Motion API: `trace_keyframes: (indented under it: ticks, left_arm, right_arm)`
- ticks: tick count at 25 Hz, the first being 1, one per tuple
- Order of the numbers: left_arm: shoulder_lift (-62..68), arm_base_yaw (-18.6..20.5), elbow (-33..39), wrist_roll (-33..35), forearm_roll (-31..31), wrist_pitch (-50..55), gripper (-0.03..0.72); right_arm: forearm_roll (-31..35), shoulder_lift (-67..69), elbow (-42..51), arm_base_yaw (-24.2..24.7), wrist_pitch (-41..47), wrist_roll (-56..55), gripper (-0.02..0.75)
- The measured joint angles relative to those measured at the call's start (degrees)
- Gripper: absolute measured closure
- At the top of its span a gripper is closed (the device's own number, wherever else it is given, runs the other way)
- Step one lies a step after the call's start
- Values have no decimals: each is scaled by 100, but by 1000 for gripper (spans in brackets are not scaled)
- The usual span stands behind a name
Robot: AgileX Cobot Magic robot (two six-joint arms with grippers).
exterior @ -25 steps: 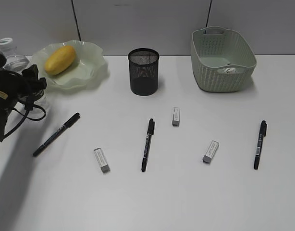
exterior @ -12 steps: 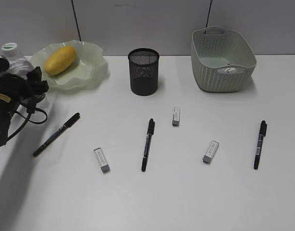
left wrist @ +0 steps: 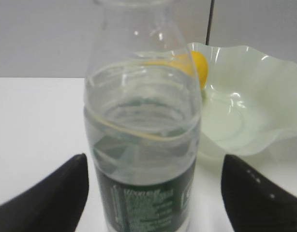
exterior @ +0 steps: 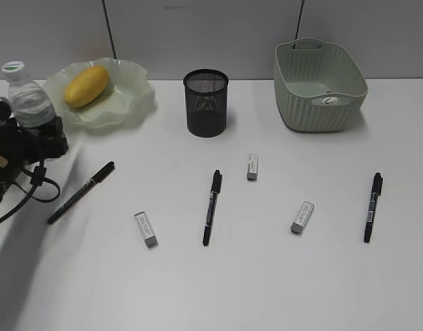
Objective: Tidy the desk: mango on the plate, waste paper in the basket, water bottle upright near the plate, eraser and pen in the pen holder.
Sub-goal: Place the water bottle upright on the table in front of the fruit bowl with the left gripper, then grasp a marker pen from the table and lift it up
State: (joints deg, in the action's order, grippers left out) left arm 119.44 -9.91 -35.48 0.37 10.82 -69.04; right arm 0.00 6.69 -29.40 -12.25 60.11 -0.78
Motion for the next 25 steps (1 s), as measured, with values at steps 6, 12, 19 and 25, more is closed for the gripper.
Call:
trace_keyframes:
  ticks: [6, 12, 19, 25]
  left_arm:
    - [-816, 0, 781, 0, -145, 275, 35]
    - [-2658, 0, 871, -5, -419, 2959, 49]
    - [-4666, 0, -150, -5, -498, 8292, 102]
    - [-5533, 0, -869, 74, -498, 11495, 120]
  right_arm:
    - [0, 0, 0, 0, 0, 0, 217]
    - [0, 0, 0, 0, -43, -6, 217]
    - [0, 0, 0, 0, -48, -6, 217]
    - [0, 0, 0, 0, -57, -6, 217]
